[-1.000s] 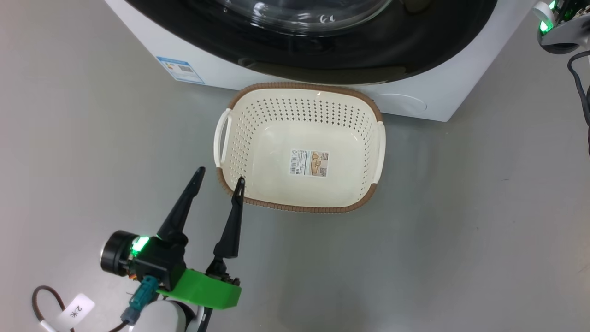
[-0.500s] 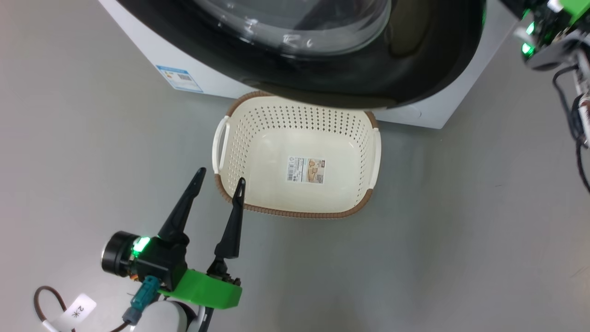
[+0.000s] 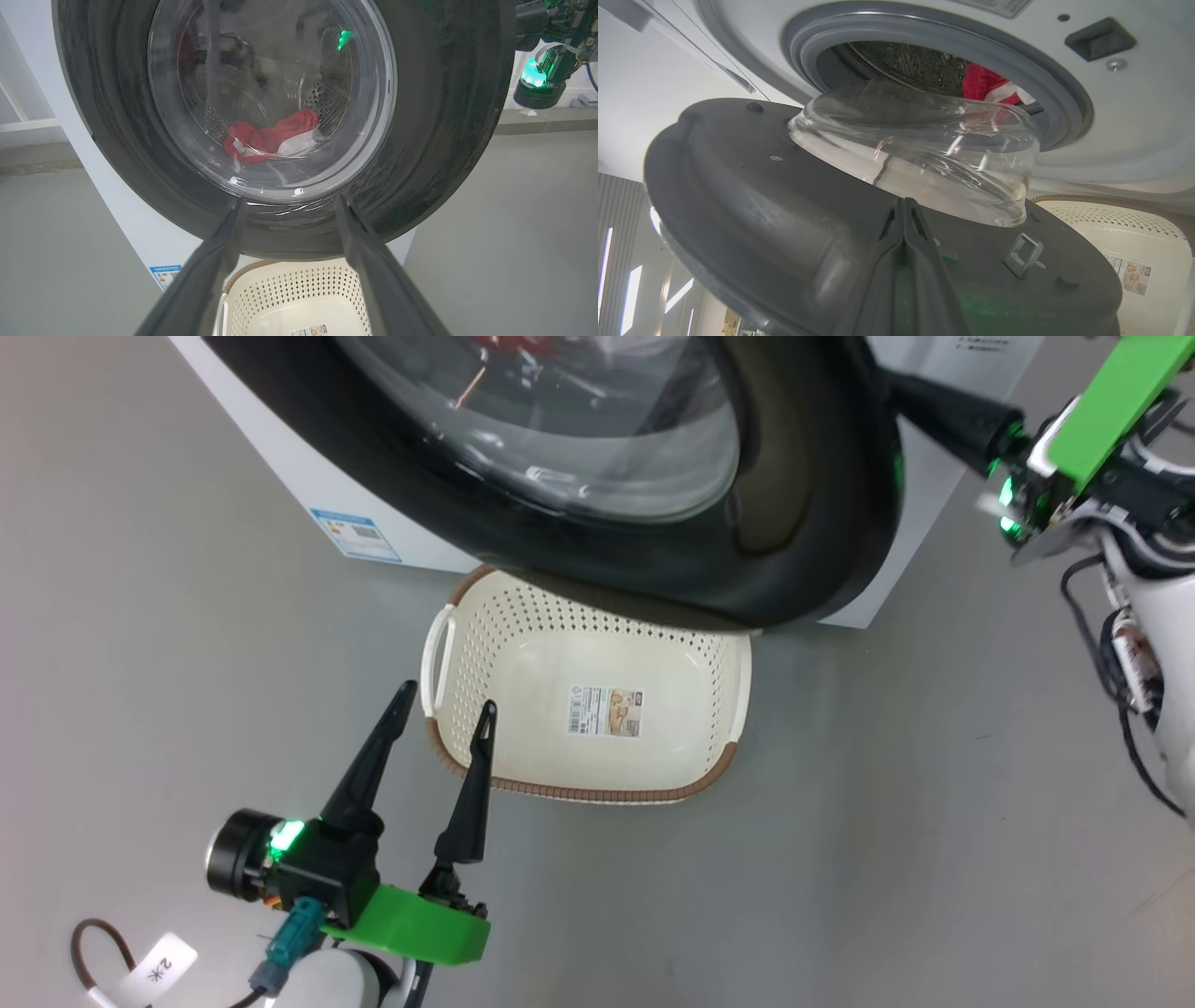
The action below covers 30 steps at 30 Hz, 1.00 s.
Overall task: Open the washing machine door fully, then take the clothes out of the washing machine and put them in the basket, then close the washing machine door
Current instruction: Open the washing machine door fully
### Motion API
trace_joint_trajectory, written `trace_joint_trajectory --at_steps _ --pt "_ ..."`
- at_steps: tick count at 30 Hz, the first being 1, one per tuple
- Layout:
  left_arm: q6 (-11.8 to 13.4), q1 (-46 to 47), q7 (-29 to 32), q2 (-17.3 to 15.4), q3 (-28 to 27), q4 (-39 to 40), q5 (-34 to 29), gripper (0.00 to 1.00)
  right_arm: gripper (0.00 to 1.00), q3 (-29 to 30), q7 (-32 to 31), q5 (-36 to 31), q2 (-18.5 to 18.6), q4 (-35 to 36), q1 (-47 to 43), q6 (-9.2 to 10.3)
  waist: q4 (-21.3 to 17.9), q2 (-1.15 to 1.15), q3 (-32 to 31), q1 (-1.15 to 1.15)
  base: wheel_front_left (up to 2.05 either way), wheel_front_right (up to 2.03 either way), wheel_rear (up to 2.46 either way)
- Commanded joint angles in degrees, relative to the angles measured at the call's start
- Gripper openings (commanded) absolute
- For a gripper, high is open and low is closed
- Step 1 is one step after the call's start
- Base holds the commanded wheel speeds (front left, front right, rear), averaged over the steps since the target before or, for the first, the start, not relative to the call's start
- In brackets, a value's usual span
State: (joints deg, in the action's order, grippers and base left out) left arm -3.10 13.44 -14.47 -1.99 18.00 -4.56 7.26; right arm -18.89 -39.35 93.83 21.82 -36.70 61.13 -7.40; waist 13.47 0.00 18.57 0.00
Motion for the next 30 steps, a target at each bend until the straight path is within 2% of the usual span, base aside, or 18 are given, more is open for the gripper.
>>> trace_joint_trajectory --at_steps 1,19,30 --pt "0.51 -0.24 -0.52 -0.88 -1.78 1.12 0.22 1.0 0.0 -1.12 -1.06 -0.59 -1.64 2.62 -1.93 -0.09 -0.23 0.0 -0.55 0.0 0.0 0.0 0.0" --pt "-0.49 -4.53 -0.52 -0.88 -3.03 0.6 -0.77 1.0 0.0 -4.51 -3.8 -2.54 -3.56 12.12 -12.51 -0.09 0.89 0.0 -6.28 0.0 0.0 0.0 0.0" --pt "-0.32 -7.35 -0.52 -0.88 -3.78 0.82 -0.66 1.0 0.0 -7.11 -4.81 -3.4 -5.28 17.85 -18.33 -0.09 3.37 0.0 -9.01 0.0 0.0 0.0 0.0"
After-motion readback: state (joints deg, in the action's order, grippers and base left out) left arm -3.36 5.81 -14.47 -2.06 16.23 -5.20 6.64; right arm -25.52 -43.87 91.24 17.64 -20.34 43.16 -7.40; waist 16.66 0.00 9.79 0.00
